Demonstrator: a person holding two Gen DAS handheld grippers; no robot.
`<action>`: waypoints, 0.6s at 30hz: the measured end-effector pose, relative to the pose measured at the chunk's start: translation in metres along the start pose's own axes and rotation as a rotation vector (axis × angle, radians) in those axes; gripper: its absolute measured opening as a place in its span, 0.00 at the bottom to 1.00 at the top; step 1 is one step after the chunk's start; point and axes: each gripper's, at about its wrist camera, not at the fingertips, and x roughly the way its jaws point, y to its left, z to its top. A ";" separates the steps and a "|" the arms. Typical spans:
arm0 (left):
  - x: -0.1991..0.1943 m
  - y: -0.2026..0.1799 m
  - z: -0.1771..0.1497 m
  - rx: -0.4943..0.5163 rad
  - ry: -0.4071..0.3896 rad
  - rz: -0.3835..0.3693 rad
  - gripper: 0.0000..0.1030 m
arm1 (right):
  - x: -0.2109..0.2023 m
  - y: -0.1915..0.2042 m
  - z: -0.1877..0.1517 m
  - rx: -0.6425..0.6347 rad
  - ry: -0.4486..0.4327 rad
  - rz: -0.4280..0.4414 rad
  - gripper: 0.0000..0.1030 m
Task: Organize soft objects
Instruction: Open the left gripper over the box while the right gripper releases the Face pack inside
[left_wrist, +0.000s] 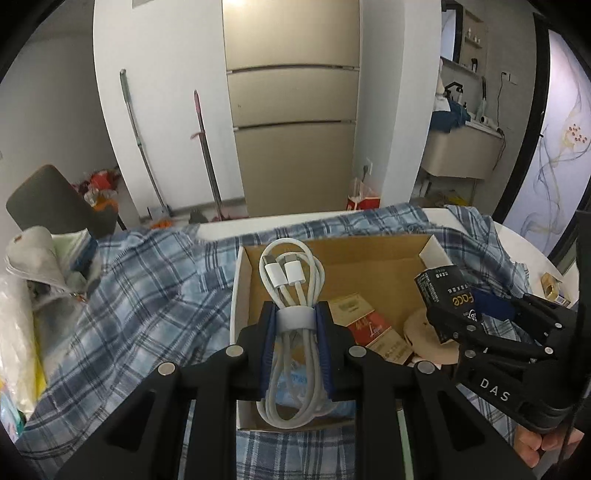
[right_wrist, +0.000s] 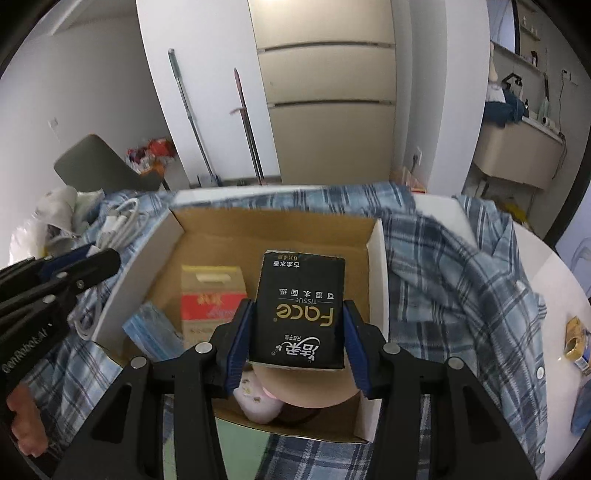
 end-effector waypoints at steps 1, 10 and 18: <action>0.002 0.001 -0.001 -0.004 0.003 -0.007 0.22 | 0.002 0.001 -0.001 -0.001 0.007 -0.003 0.45; 0.021 0.005 -0.008 -0.021 0.010 -0.075 0.22 | 0.006 0.000 -0.001 -0.009 0.024 -0.004 0.45; 0.023 0.002 -0.011 -0.014 -0.005 -0.038 0.63 | 0.002 -0.002 0.001 -0.008 -0.010 -0.028 0.68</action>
